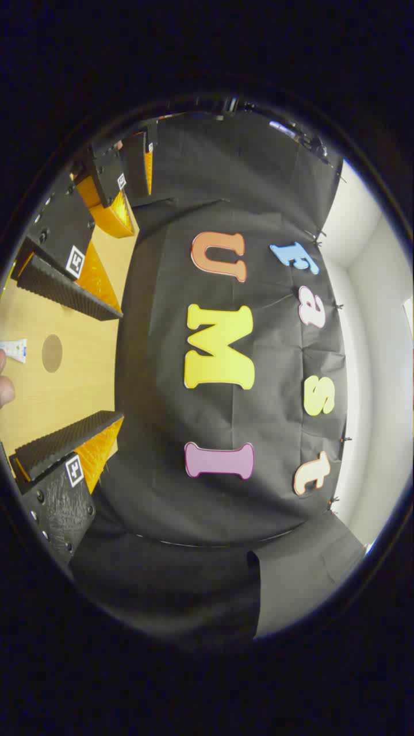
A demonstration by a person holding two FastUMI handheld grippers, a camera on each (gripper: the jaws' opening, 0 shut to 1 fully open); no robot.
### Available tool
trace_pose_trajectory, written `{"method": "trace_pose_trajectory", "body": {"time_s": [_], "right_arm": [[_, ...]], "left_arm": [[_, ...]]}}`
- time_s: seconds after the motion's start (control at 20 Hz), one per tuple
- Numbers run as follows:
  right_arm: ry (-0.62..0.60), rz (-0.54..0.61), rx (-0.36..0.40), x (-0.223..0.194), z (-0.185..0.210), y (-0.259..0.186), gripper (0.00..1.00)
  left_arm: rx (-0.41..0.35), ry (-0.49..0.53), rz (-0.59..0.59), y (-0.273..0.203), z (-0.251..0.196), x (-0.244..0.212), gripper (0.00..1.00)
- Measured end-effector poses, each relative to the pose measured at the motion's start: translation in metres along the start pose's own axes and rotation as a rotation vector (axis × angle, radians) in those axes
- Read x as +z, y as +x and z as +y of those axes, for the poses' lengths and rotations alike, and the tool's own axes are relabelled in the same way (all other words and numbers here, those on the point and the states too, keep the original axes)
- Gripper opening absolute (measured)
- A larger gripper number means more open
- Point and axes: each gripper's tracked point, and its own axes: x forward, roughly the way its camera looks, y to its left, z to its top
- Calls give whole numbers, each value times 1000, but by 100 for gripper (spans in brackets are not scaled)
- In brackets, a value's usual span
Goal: Put the toothbrush and toothpaste on the desktop into the cup, then pick up the cup and place it on the coaster on the desktop.
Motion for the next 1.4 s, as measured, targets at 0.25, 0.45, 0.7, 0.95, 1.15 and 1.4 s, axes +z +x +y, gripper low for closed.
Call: {"method": "trace_pose_trajectory", "body": {"time_s": [0.25, 0.45, 0.7, 0.95, 1.15, 1.4], "right_arm": [[32, 6, -42, 3, -16, 9, 95], [50, 4, -57, 6, -21, 14, 97], [60, 0, -68, 6, -25, 17, 95], [48, 8, -70, 2, -26, 14, 95], [39, 31, -61, -5, -23, 14, 97], [38, 108, -37, -37, -22, 10, 97]], "left_arm": [[11, 1, -18, 7, -1, 6, 98], [9, 9, -26, 10, -4, 11, 98], [-7, 25, -31, 12, -9, 13, 98], [-14, 23, -25, 11, -11, 9, 98], [-17, 22, -13, 9, -9, 3, 98], [-53, 36, 77, 5, -11, -32, 98]]}}
